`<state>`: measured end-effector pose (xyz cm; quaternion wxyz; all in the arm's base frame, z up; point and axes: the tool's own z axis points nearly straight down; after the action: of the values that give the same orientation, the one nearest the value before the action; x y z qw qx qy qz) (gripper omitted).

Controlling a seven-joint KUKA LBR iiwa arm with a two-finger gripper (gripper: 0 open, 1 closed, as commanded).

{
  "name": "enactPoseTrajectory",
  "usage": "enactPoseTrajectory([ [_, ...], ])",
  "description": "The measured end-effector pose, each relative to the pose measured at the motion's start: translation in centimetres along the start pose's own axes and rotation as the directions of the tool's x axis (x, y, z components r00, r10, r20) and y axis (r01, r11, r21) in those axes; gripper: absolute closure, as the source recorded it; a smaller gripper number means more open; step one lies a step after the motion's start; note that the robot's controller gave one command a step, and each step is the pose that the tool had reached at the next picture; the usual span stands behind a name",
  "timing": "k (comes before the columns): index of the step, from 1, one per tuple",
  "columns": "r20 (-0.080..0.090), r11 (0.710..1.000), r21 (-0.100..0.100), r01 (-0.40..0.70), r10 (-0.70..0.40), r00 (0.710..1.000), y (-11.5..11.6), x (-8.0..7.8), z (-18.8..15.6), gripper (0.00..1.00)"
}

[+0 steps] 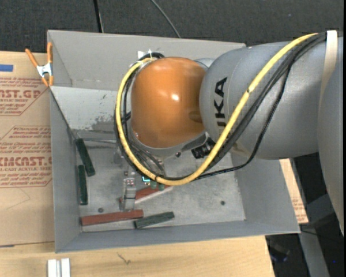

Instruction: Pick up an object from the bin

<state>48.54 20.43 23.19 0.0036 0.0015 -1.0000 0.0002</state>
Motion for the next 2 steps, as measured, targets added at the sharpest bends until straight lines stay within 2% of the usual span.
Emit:
enactPoseTrajectory([
  [1,0.005,1.0,-0.001,-0.001,0.001,1.0,-0.1,-0.1,-0.3,0.0],
  [2,0.009,0.999,-0.001,0.05,-0.05,0.999,2.9,-3.3,-3.0,0.0],
])
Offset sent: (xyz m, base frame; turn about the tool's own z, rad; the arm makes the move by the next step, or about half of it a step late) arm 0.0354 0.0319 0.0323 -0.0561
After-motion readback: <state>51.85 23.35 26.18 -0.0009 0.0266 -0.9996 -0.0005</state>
